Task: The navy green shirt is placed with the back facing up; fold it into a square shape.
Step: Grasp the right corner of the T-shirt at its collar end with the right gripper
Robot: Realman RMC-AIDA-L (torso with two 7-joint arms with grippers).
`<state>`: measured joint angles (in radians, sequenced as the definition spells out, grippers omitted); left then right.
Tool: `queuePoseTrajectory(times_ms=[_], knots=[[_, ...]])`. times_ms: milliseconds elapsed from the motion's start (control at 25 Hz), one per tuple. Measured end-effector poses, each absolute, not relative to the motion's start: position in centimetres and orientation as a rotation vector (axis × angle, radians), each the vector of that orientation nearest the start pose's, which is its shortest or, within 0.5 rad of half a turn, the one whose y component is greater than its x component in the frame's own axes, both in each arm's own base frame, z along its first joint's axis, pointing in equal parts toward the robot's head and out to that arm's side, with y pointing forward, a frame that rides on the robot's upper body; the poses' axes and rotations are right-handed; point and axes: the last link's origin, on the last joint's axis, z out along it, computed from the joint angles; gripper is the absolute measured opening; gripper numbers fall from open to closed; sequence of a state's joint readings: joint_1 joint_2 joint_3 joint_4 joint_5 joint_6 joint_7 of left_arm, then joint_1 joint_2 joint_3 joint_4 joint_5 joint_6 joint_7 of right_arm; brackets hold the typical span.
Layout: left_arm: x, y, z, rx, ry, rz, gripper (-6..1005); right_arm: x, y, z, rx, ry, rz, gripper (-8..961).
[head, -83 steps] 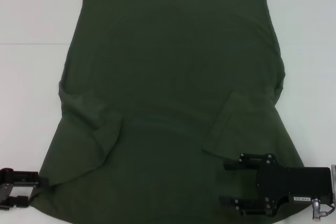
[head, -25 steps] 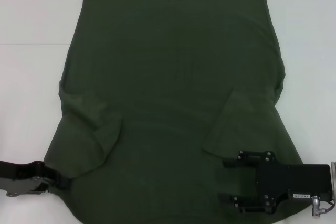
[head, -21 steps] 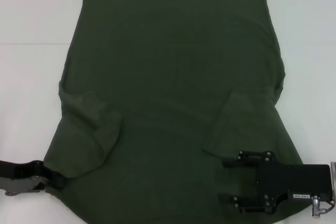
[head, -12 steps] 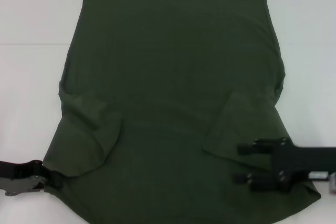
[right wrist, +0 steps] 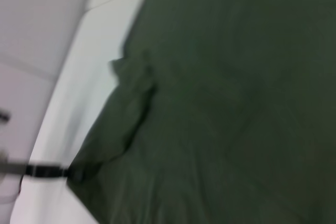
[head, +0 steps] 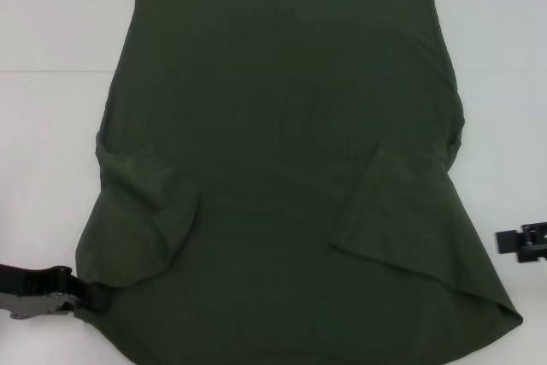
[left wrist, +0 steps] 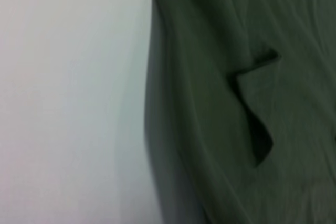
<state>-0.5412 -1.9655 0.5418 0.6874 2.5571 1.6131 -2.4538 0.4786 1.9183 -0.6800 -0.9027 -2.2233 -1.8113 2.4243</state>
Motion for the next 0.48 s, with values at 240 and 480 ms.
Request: queuePoseTrajectory(times_ms=[240, 480], knots=[[-33.8, 30.6, 4.6, -2.154, -2.072, -0.129, 43, 31.3, 30.6, 10.4, -2.222, 2.016, 0.152, 773], [-33.9, 30.6, 4.8, -2.153, -2.071, -0.130, 44, 32.3, 30.5, 9.7, -2.176, 2.032, -0.039, 773]])
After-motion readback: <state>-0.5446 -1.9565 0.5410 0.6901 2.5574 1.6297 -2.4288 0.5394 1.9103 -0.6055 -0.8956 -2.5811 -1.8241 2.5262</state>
